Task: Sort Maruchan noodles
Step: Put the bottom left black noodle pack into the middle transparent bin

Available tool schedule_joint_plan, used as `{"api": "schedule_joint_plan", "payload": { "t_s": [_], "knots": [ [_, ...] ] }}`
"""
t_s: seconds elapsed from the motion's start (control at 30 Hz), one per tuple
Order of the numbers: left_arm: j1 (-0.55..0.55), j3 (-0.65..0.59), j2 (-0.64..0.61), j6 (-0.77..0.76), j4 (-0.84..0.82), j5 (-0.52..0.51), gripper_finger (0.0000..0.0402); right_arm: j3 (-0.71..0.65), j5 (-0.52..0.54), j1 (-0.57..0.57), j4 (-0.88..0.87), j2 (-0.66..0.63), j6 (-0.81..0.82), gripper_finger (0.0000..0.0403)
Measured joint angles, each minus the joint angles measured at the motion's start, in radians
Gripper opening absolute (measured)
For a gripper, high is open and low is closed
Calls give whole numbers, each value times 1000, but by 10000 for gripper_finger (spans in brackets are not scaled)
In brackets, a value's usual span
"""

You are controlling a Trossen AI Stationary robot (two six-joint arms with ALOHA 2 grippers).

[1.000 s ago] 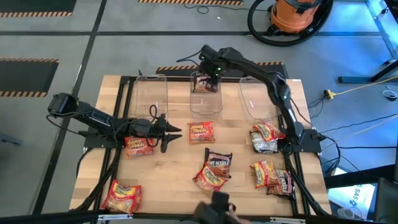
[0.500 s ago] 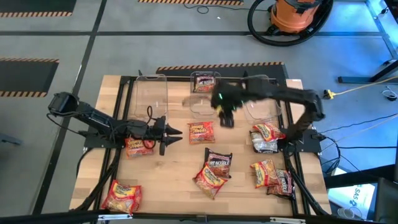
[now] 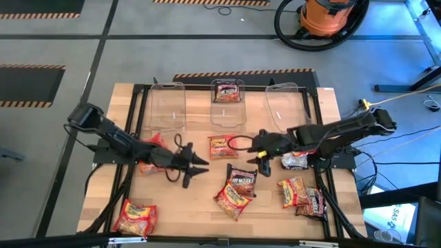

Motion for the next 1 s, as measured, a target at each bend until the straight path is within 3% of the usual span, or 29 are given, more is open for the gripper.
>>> {"api": "schedule_joint_plan", "payload": {
  "t_s": [0.23,0.33,0.5,0.73,1.0],
  "knots": [
    [-29,108,192,-4,-2,2,128,-60,0,14,89,43,75,186],
    [-30,140,249,-4,-1,3,128,-59,46,14,133,73,94,188],
    [-30,165,291,-5,-4,36,128,-59,67,12,129,151,171,230],
    [-31,169,291,-5,-1,54,128,-60,-32,7,171,256,213,311],
    [-31,169,291,-5,-19,55,128,-59,-160,-37,229,336,208,331]
  ]
}}
